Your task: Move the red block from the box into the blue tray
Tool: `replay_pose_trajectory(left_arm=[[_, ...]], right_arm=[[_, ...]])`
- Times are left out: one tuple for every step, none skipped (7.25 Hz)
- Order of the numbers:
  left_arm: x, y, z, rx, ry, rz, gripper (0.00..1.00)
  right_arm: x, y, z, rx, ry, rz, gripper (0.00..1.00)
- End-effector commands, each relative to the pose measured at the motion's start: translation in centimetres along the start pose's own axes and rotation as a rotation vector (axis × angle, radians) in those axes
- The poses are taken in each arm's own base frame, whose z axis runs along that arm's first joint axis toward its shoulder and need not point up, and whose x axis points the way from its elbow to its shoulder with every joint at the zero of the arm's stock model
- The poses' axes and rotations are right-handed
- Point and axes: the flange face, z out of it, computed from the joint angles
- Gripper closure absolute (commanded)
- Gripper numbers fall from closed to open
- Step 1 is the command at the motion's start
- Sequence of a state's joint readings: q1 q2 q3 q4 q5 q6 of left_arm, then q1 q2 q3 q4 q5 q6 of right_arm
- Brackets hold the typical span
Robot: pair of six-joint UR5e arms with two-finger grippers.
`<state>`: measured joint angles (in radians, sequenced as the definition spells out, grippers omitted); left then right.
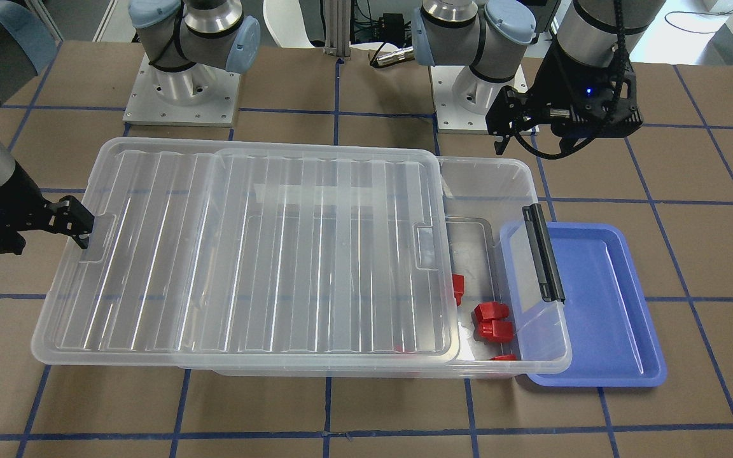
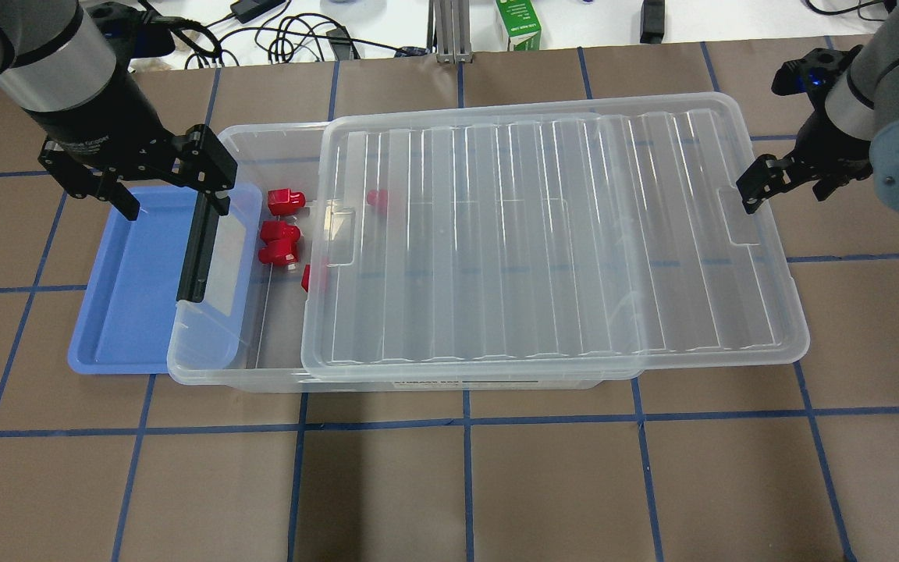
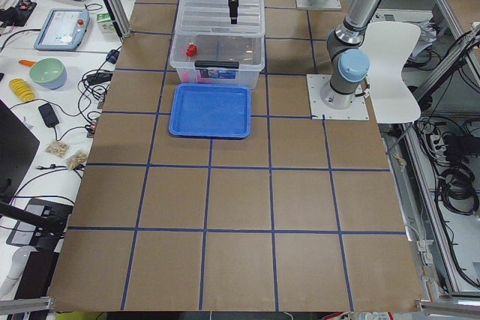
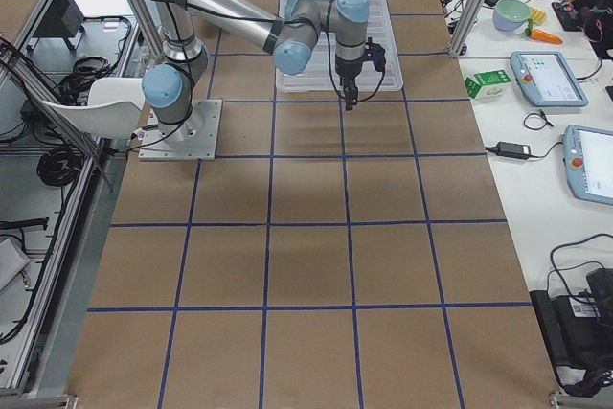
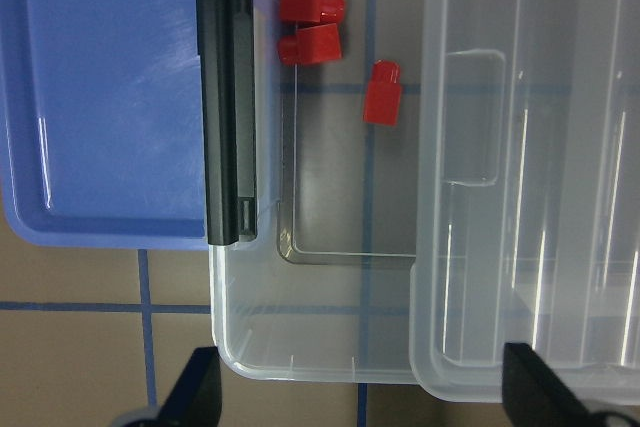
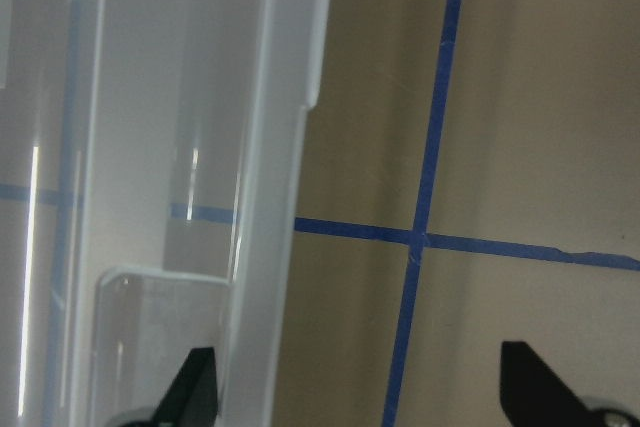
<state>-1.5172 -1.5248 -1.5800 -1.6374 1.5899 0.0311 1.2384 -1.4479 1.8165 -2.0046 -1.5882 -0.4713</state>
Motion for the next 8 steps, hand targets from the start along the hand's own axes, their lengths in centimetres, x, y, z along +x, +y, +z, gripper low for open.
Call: replay_pose_trajectory(left_arm=[[0.0, -0.6, 1.3, -0.019, 0.001, -0.015, 0.00], [0.0, -0.8, 2.7, -0.038, -0.001, -0.015, 0.00], [0.0, -1.3, 4.2, -0.036, -0.002, -0.023, 0.00], [0.1, -2.1, 6.2, -0.022, 0.004, -0.017, 0.00], [0.1, -2.8, 8.7, -0.018, 0.004, -0.019, 0.00], [0.2, -3.2, 10.6, -0.016, 0.006, -0.020, 0.00], [0.2, -4.6, 11.9, 0.007, 0.007, -0.013, 0.00], [0.4, -5.3, 12.7, 0.015, 0.006, -0.004, 0.00]], right_arm=[[2.7, 0.7, 0.1, -0.001, 0.002, -0.015, 0.00], [4.2, 1.1, 0.1, -0.001, 0.001, 0.000, 0.00], [5.7, 1.6, 0.1, -0.001, 0.000, -0.005, 0.00], [6.9, 2.1, 0.2, -0.002, -0.002, -0.007, 0.00], [8.1, 2.5, 0.1, 0.000, -0.002, 0.003, 0.00], [8.3, 2.6, -0.1, 0.005, -0.001, 0.004, 0.00], [8.2, 2.6, 0.0, 0.005, -0.003, 0.004, 0.00], [8.3, 2.5, -0.2, 0.007, 0.001, 0.004, 0.00]])
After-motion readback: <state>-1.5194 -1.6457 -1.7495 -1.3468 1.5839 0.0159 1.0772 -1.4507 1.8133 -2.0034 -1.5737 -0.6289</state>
